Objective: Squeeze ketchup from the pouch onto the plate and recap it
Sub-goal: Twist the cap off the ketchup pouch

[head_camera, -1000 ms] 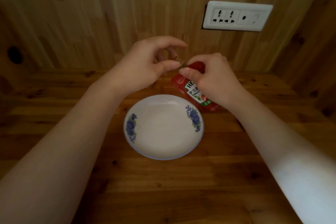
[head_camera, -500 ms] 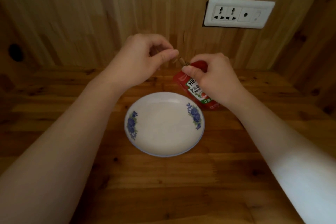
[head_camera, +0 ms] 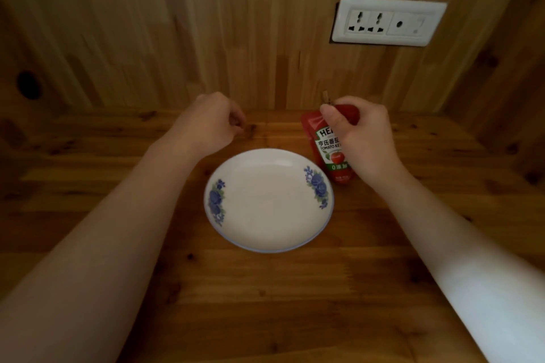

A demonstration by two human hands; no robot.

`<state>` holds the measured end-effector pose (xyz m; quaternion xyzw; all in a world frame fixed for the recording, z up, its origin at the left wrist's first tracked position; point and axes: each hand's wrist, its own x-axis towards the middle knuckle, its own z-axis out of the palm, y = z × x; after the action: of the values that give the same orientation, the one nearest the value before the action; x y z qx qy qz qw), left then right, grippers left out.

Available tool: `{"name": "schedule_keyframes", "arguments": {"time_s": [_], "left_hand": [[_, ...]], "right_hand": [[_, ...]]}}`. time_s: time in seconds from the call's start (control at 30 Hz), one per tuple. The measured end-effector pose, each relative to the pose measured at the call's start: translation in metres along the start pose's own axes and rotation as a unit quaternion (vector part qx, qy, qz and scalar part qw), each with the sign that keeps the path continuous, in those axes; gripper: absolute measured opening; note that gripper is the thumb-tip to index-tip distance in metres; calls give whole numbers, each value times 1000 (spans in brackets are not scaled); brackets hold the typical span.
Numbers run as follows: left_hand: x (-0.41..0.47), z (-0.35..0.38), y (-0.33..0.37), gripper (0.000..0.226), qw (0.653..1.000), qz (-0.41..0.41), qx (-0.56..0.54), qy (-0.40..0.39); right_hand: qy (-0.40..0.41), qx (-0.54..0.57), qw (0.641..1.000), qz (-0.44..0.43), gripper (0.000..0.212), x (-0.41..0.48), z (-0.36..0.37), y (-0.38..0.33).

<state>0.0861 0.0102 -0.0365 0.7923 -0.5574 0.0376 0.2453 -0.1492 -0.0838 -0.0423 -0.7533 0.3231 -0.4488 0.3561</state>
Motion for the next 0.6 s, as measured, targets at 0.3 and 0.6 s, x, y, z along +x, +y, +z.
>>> {"name": "schedule_keyframes", "arguments": {"time_s": [0.3, 0.6], "left_hand": [[-4, 6, -14, 16, 997, -49, 35, -52], [-2, 7, -14, 26, 998, -46, 6, -46]], "right_hand": [[-19, 12, 1000, -15, 10, -3, 0, 0], [-29, -2, 999, -39, 26, -4, -1, 1]]}}
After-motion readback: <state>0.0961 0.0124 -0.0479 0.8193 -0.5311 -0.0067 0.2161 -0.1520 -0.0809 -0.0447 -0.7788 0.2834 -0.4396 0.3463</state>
